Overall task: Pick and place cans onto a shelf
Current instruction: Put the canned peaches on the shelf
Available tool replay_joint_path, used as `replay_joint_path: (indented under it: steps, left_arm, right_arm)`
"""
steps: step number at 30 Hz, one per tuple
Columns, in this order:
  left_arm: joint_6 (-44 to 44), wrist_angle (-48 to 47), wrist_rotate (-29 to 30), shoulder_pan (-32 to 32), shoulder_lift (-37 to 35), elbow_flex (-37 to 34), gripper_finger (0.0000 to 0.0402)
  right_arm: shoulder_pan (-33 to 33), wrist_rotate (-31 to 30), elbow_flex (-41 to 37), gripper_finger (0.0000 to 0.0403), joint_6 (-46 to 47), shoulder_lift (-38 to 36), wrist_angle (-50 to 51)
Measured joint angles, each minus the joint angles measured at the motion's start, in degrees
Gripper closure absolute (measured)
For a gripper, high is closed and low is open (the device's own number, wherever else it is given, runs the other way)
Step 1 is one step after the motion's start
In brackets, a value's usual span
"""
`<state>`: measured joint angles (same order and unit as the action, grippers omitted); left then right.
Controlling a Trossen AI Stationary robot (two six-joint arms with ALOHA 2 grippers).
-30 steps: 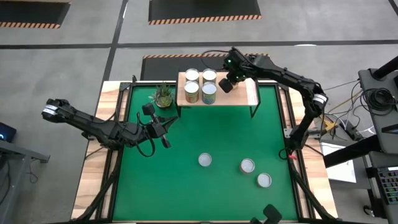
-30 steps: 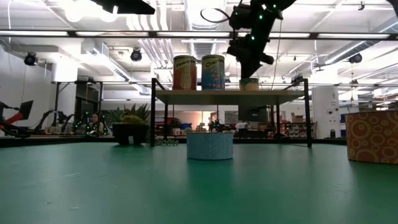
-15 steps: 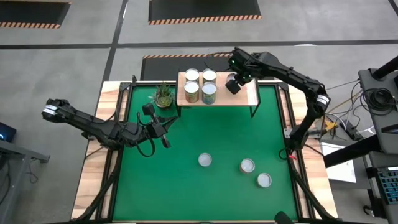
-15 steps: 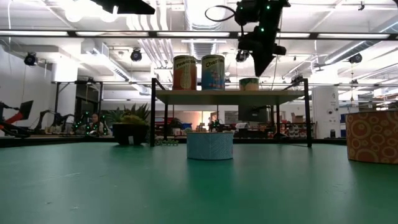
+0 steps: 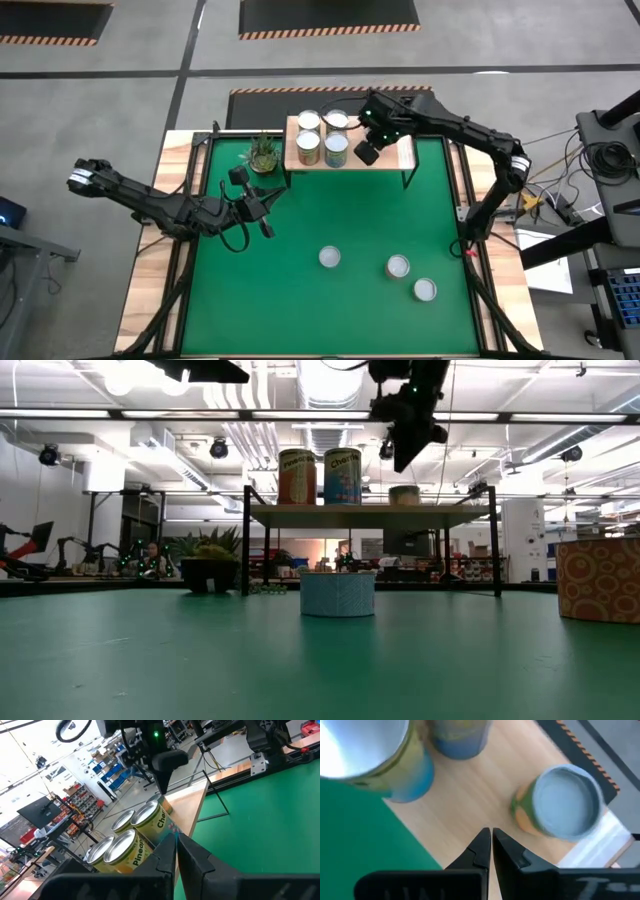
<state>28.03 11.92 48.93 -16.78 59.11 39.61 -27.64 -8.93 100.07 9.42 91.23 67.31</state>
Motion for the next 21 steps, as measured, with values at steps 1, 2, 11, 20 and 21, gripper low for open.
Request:
replay_joint_path:
  steps: [1, 2, 11, 20, 21]
  left_arm:
    - [0.0, 0.0, 0.0, 0.0, 0.0, 0.0, 0.0402]
    - [0.0, 0.0, 0.0, 0.0, 0.0, 0.0, 0.0402]
    - [0.0, 0.0, 0.0, 0.0, 0.0, 0.0, 0.0402]
    - [0.0, 0.0, 0.0, 0.0, 0.0, 0.0, 0.0402]
    - [0.0, 0.0, 0.0, 0.0, 0.0, 0.0, 0.0402]
  right_arm:
    - [-0.1, -0.1, 0.1, 0.0394, -0.1, -0.2, -0.2]
    - [-0.2, -0.2, 0.2, 0.0394, -0.2, -0.3, -0.2]
    - [-4.1, -10.7, -0.4, 0.0394, -4.6, 0.1, -2.9]
    - [-5.8, -10.2, -1.8, 0.0394, -8.2, 2.9, -7.4]
    - [-5.8, -10.2, -1.8, 0.0394, -8.2, 2.9, -7.5]
